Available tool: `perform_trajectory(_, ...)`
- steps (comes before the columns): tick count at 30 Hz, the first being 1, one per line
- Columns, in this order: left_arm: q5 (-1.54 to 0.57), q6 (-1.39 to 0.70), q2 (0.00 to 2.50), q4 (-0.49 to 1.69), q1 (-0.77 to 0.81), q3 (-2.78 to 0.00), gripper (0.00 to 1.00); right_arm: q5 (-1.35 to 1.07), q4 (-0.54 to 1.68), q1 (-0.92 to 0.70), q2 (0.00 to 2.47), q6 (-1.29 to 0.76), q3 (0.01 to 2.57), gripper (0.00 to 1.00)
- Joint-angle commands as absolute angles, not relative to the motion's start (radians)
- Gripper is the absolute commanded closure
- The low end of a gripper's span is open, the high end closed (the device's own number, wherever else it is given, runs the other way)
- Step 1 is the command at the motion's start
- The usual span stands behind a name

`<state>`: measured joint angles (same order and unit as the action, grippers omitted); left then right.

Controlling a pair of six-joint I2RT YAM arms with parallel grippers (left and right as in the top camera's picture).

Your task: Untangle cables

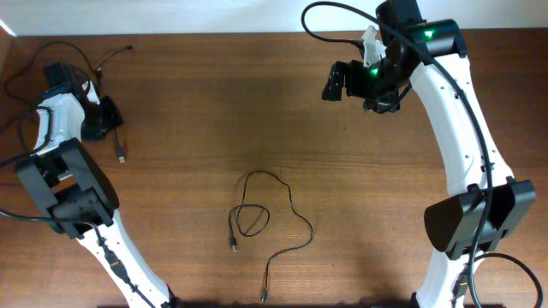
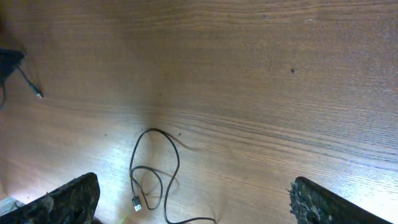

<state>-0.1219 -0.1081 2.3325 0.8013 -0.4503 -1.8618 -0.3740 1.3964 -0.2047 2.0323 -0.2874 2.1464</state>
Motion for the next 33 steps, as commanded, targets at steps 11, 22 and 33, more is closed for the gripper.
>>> perform_trajectory(11,0.279,-0.112,2.332,1.021,-0.486,-2.039,1.0,-0.361,1.399,-0.203,2.038,-0.284,2.145,0.02)
perform_trajectory(22,0.704,-0.198,2.349,1.155,-0.488,-2.142,1.0,-0.361,1.399,-0.203,2.038,-0.284,2.145,0.02)
perform_trajectory(33,0.669,-0.216,2.435,1.18,-0.508,-2.141,0.86,-0.361,1.399,-0.203,2.038,-0.284,2.145,0.02)
